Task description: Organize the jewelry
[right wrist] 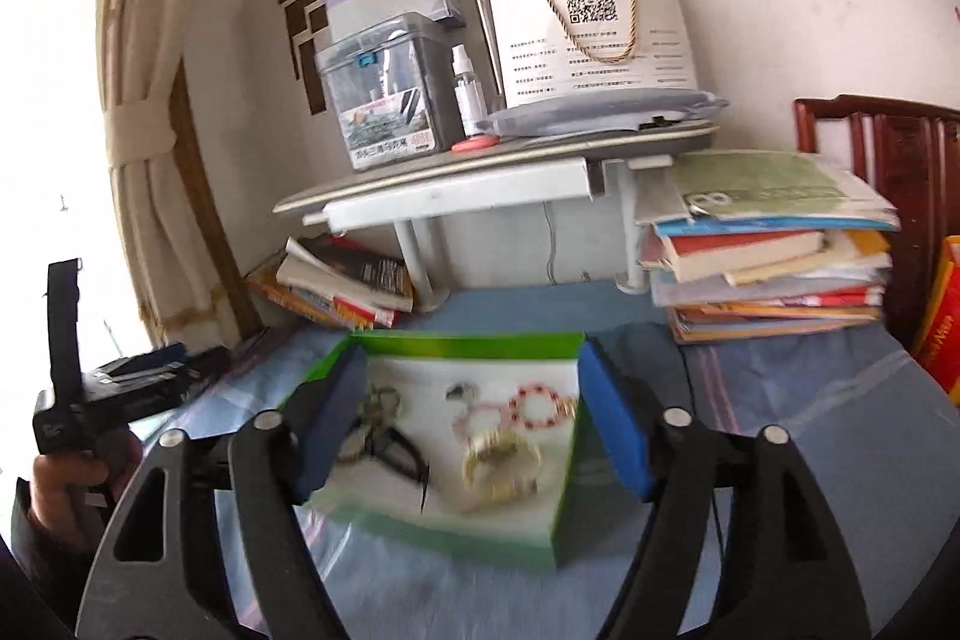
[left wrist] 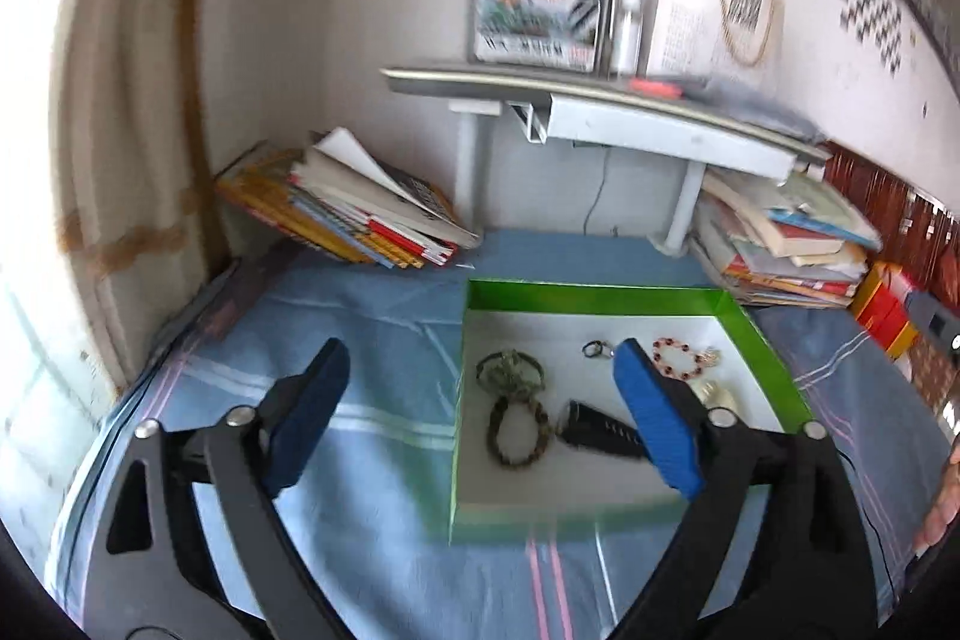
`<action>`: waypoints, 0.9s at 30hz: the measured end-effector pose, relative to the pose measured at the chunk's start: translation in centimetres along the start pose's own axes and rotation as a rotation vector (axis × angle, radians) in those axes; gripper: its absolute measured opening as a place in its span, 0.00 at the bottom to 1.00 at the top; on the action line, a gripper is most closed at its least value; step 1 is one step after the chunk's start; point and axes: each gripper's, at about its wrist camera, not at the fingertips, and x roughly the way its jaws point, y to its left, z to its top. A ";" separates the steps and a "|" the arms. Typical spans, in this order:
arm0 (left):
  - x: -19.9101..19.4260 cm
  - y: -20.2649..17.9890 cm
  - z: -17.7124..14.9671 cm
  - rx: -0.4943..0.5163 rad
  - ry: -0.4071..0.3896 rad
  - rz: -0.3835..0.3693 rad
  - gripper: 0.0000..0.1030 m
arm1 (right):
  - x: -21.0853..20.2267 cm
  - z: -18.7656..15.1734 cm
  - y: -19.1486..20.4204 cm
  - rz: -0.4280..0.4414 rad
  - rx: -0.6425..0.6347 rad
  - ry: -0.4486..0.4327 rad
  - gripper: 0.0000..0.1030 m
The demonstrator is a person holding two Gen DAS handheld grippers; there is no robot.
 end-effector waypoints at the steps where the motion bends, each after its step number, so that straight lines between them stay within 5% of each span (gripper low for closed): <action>1: -1.2 0.1 -0.9 -0.004 -0.009 0.008 0.90 | -0.8 -0.5 0.3 -0.008 -0.012 0.002 0.76; 7: -6.7 -0.4 -6.8 0.004 0.018 0.021 0.93 | -4.9 -5.5 2.8 -0.049 -0.032 0.072 0.94; 14: -9.8 -1.7 -10.6 0.020 0.051 0.001 0.93 | -6.4 -9.9 5.2 -0.072 -0.053 0.175 0.97; 27: -12.9 -3.1 -12.9 0.042 0.057 -0.027 0.93 | -8.9 -11.9 4.4 -0.120 0.016 0.203 0.97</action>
